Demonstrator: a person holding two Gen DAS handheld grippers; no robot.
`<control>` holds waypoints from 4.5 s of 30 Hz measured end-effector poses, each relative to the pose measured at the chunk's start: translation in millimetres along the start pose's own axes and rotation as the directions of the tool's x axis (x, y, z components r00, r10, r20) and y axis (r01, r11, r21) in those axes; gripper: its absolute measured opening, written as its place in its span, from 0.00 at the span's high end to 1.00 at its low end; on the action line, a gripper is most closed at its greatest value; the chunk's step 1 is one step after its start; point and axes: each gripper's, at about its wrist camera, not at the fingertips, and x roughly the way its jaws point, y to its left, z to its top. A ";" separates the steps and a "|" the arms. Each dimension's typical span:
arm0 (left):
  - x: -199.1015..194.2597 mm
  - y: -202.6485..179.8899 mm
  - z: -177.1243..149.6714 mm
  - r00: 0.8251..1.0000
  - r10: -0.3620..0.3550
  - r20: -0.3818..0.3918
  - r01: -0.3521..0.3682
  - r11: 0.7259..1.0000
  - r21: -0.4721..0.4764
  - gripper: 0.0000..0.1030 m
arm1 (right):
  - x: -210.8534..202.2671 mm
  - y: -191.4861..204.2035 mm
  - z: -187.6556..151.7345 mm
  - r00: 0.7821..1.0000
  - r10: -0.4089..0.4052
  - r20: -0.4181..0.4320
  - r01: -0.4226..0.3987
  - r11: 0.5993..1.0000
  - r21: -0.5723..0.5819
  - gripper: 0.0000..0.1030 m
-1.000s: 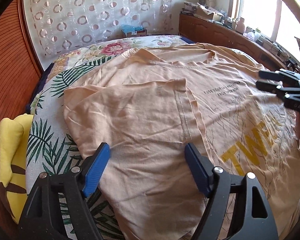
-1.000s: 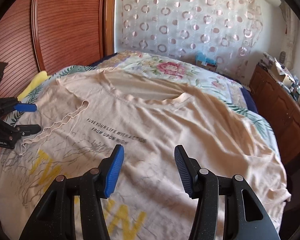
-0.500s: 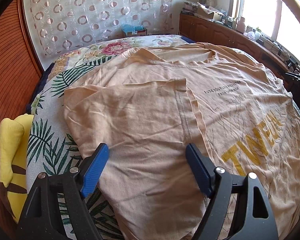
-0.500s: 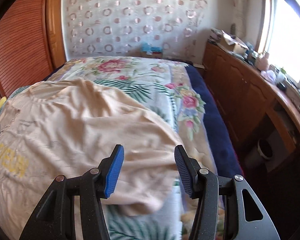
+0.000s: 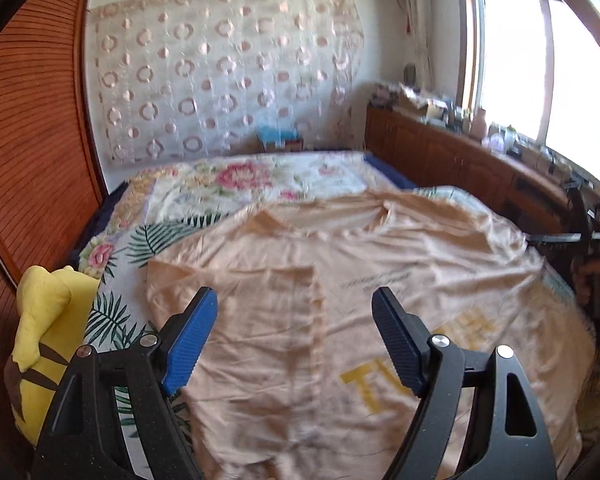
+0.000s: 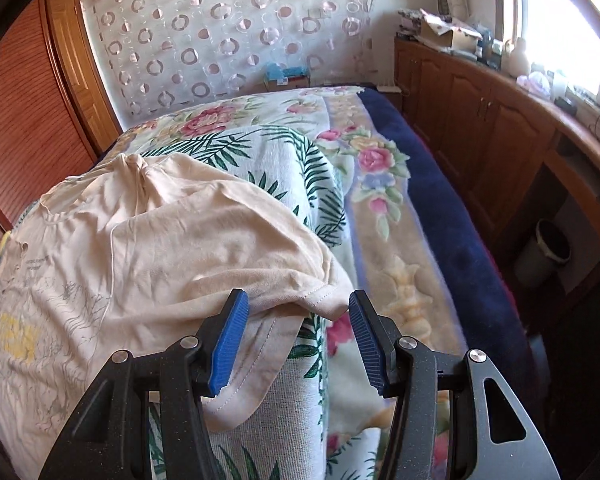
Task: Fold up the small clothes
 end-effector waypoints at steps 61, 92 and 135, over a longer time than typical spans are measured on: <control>-9.6 -85.4 -24.5 0.990 -0.136 -0.040 0.138 0.989 0.045 0.22 | 11.2 161.6 4.1 0.987 0.120 -0.109 -0.153 0.910 -0.385 0.71; -6.5 -71.1 -39.2 0.986 -0.155 -0.065 0.155 0.988 0.002 0.22 | 14.4 225.6 43.5 0.987 0.150 -0.054 -0.157 0.850 -0.502 0.67; 7.3 -78.6 -38.2 0.978 -0.179 -0.103 0.181 0.983 0.013 0.22 | 4.2 160.5 14.6 0.990 0.105 -0.091 -0.131 0.923 -0.361 0.76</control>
